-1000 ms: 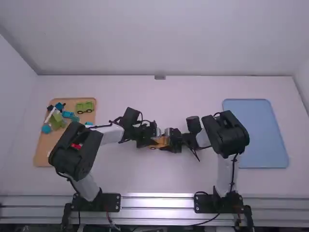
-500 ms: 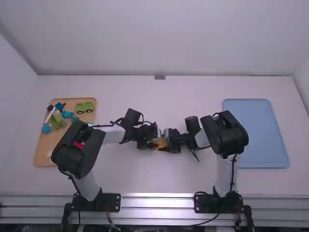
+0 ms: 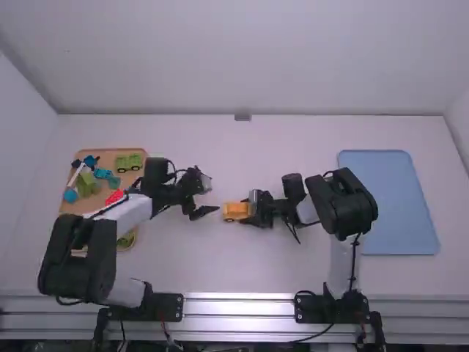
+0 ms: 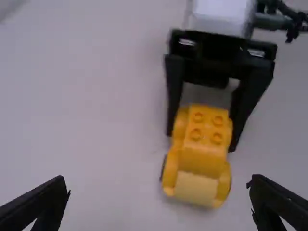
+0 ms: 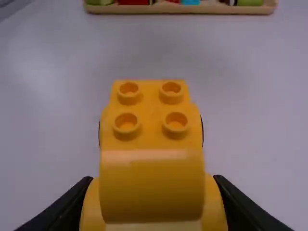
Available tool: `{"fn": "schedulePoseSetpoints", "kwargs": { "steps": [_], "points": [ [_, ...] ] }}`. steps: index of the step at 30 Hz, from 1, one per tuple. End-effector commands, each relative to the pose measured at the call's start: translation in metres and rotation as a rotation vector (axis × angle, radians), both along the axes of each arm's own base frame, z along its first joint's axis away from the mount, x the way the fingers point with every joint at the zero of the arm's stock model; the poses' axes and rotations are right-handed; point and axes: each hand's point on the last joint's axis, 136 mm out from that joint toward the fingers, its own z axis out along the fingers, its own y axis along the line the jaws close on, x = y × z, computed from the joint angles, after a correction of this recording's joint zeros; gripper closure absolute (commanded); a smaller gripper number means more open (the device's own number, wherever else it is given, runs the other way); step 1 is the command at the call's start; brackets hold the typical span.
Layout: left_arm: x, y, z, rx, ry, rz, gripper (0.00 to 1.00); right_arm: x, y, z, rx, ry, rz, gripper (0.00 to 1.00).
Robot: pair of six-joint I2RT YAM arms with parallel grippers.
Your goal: Assemble lego blocks to make yellow taxi
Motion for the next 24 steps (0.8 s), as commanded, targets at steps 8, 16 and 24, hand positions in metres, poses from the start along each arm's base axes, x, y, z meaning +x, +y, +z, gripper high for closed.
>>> {"fn": "schedulePoseSetpoints", "kwargs": {
  "steps": [8, 16, 24],
  "points": [
    [0.024, 0.07, 0.002, -0.13, 0.143, 0.431, 0.01, 0.064, -0.118, 0.063, -0.18, 0.017, -0.457, 0.49],
    [0.026, 0.074, 0.001, -0.115, 0.016, 0.454, 0.01, 0.069, -0.269, 0.082, -0.576, -0.027, -0.947, 0.55],
    [0.023, 0.07, 0.005, -0.123, -0.075, 0.437, 0.01, 0.076, -0.383, 0.097, -0.368, 0.072, -1.384, 0.45]
  ]
}}
